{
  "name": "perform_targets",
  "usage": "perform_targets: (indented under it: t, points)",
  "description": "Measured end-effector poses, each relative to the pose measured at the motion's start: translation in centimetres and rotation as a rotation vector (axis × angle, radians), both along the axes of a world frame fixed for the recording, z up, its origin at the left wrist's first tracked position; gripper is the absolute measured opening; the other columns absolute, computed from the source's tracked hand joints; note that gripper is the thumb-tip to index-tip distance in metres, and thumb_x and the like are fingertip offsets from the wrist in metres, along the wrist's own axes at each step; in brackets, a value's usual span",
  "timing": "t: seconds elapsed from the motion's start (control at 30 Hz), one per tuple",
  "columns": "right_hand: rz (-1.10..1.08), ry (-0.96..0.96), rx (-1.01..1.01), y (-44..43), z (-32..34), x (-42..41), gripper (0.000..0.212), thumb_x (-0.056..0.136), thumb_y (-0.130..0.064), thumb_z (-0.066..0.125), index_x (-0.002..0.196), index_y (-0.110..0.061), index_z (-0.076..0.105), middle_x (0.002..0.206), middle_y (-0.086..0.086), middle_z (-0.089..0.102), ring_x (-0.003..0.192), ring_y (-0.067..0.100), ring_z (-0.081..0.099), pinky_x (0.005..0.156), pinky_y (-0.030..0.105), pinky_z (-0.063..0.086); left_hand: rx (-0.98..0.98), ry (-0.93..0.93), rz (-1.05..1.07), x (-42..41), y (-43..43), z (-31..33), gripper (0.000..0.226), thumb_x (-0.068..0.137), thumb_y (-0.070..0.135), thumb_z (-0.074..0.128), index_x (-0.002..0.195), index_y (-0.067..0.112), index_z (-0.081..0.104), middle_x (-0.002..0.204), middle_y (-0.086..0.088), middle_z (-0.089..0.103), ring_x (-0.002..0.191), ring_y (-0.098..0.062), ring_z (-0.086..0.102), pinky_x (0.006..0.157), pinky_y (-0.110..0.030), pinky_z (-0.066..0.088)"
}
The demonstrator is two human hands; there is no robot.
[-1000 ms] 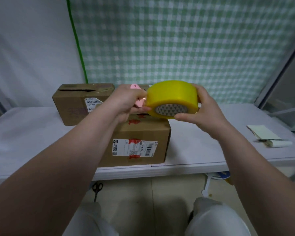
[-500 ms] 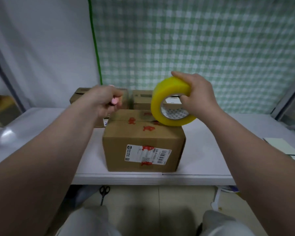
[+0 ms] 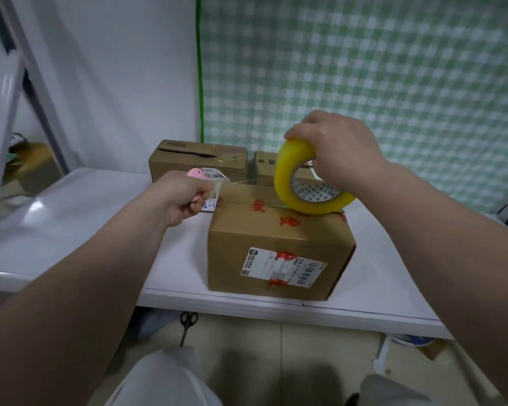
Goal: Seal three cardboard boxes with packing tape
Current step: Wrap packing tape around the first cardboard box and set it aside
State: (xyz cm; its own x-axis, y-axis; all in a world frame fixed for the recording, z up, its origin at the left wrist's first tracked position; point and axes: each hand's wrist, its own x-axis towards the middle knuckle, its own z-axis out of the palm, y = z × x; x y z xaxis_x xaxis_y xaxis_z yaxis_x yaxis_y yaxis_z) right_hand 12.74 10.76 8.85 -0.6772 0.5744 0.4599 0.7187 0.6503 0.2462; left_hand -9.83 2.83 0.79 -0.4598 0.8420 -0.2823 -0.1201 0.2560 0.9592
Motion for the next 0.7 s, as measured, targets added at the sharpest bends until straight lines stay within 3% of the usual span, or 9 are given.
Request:
perform_targets:
  t: [0.27, 0.43, 0.7]
  points:
    - [0.003, -0.195, 0.08, 0.0, -0.2, -2.7, 0.051, 0.088, -0.005, 0.058, 0.132, -0.03, 0.053, 0.124, 0.003, 0.056, 0.111, 0.027, 0.045, 0.068, 0.034, 0.035, 0.02, -0.04, 0.059, 0.1, 0.2, -2.4, 0.01, 0.094, 0.008, 0.055, 0.084, 0.009, 0.057, 0.039, 0.005, 0.055, 0.046, -0.005, 0.033, 0.037, -0.01, 0.035]
    - [-0.002, -0.251, 0.123, 0.1, -0.4, -3.6, 0.049, 0.088, -0.001, 0.056, 0.129, -0.029, 0.056, 0.118, 0.004, 0.058, 0.107, 0.027, 0.047, 0.067, 0.034, 0.036, 0.048, -0.038, 0.151, -0.4, 1.2, -3.6, 0.009, 0.092, 0.011, 0.059, 0.083, 0.01, 0.057, 0.064, -0.003, 0.048, 0.05, -0.009, 0.036, 0.038, -0.012, 0.039]
    - [0.033, -0.315, 0.191, 0.0, -1.0, -4.4, 0.043, 0.092, -0.002, 0.051, 0.127, -0.025, 0.057, 0.117, 0.006, 0.058, 0.103, 0.028, 0.049, 0.066, 0.034, 0.034, 0.105, 0.02, 0.172, -0.4, 1.2, -5.0, 0.014, 0.093, 0.012, 0.055, 0.078, 0.012, 0.053, 0.062, -0.001, 0.045, 0.049, -0.01, 0.035, 0.04, -0.016, 0.036]
